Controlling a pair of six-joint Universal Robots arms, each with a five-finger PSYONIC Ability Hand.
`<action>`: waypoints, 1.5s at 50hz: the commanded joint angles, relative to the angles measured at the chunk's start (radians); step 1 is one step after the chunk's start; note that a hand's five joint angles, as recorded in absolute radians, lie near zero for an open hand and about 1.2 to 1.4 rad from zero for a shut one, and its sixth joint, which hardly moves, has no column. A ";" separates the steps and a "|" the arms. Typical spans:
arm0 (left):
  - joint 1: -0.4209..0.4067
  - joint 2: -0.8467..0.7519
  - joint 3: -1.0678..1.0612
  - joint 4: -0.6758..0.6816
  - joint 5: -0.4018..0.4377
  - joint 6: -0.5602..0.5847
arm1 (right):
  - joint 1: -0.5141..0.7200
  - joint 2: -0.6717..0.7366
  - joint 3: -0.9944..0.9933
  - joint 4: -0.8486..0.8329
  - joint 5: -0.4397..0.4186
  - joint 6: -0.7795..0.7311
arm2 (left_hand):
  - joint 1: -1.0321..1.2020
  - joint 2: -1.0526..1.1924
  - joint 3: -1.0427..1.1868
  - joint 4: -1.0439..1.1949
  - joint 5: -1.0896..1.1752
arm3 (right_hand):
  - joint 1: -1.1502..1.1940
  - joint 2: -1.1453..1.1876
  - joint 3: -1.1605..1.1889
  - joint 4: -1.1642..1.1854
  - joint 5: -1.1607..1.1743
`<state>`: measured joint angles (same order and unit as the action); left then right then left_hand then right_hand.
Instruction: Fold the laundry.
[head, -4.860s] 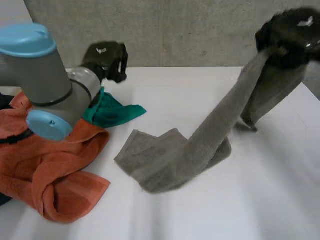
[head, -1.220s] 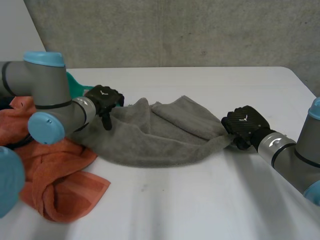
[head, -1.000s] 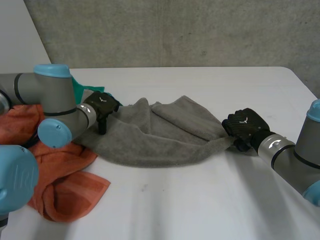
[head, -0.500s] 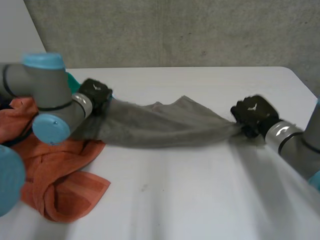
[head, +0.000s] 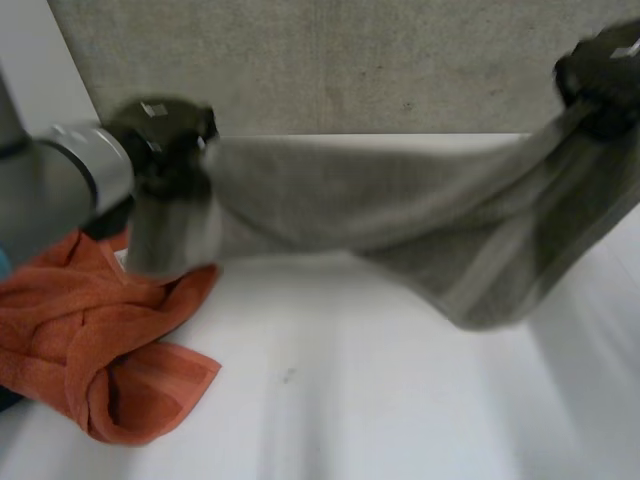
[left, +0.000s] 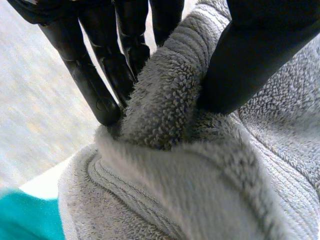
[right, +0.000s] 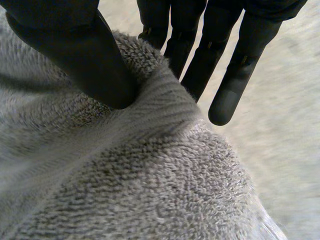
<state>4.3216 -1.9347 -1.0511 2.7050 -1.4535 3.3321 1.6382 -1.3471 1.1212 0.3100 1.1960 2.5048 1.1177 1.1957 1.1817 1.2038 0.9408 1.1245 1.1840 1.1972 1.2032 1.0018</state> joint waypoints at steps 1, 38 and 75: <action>-0.037 -0.214 -0.012 0.047 -0.030 0.001 | 0.063 0.193 0.058 -0.038 0.052 -0.112 | 0.279 0.201 0.215 0.192 0.281 | 0.272 0.212 0.199 0.193 0.220; -0.048 -0.343 -0.203 0.724 -0.100 -0.003 | 0.140 0.373 0.282 -0.652 0.094 0.112 | 0.279 0.201 0.215 0.192 0.281 | 0.272 0.212 0.199 0.193 0.220; -0.052 -0.375 0.032 0.110 -0.145 0.060 | 0.083 0.315 0.445 -0.552 0.048 0.026 | -0.552 -0.630 -0.616 -0.638 -0.550 | 0.272 0.212 0.199 0.193 0.220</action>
<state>4.2784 -2.2223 -1.1007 2.8788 -1.5898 3.3894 1.7308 -1.0375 1.5647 -0.2427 1.2432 2.5371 0.4570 0.4638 0.4706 0.4524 0.2775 1.1245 1.1840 1.1980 1.2041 1.0031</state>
